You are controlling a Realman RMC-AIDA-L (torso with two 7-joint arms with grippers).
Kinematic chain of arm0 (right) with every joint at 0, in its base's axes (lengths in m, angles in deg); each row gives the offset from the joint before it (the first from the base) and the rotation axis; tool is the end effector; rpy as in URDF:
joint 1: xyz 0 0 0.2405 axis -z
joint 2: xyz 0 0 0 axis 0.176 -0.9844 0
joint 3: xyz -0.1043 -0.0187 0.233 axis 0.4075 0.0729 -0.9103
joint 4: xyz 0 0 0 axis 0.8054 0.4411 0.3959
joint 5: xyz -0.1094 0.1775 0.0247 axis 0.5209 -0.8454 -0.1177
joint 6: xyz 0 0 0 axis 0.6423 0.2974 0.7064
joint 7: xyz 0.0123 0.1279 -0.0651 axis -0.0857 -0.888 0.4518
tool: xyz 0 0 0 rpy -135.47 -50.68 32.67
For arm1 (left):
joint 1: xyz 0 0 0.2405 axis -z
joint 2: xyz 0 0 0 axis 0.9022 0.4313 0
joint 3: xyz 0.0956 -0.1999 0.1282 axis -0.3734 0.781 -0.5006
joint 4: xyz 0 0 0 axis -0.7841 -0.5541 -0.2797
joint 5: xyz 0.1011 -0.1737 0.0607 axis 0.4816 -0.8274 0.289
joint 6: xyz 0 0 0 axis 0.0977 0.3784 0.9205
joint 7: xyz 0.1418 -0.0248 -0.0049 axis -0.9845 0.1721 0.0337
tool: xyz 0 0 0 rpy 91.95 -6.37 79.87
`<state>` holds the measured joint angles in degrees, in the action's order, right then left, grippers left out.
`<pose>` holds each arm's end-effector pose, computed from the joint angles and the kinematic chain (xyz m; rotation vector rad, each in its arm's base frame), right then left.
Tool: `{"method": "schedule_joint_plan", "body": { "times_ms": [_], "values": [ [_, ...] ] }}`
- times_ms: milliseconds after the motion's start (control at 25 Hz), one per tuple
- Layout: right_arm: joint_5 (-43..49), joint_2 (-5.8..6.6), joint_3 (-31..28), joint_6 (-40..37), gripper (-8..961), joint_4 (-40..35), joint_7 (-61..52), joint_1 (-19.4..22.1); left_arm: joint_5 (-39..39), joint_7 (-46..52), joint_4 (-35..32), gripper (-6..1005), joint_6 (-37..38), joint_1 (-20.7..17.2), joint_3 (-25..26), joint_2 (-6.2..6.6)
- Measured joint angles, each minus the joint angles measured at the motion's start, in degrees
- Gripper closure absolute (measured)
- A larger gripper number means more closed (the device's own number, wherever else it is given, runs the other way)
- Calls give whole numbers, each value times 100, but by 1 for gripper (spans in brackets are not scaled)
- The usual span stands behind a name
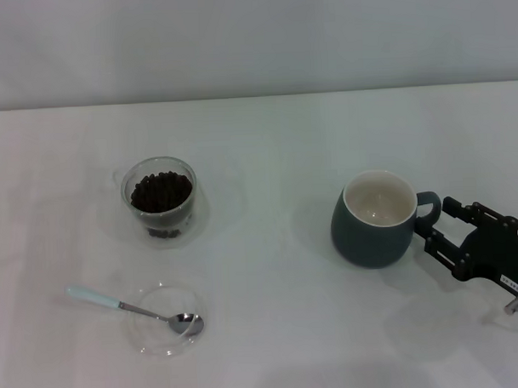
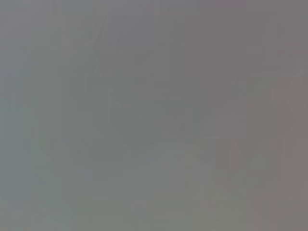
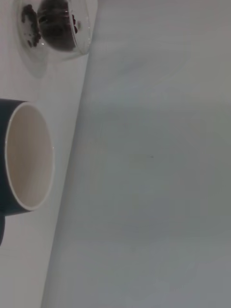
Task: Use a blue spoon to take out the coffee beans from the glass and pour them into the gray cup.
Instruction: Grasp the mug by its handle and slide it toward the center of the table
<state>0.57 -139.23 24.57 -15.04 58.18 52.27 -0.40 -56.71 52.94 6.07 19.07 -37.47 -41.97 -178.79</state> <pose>0.3655 0.2569 -0.0291 -2.0564 0.6188 0.6198 -0.3503 0.3456 0.0762 -1.1379 -0.6115 -0.9356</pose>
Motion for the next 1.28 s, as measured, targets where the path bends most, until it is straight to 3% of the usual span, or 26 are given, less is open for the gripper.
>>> {"method": "schedule_joint_plan", "body": {
  "times_ms": [560,1280],
  "values": [
    [-62,-10,-187,648,408,2,300,-199,0,45,1,140,39,-41,-9,-26],
    [-39,-25,-339,672,420,-7,421,-357,0,71,43,139,54,-43,-37,-38]
  ]
}}
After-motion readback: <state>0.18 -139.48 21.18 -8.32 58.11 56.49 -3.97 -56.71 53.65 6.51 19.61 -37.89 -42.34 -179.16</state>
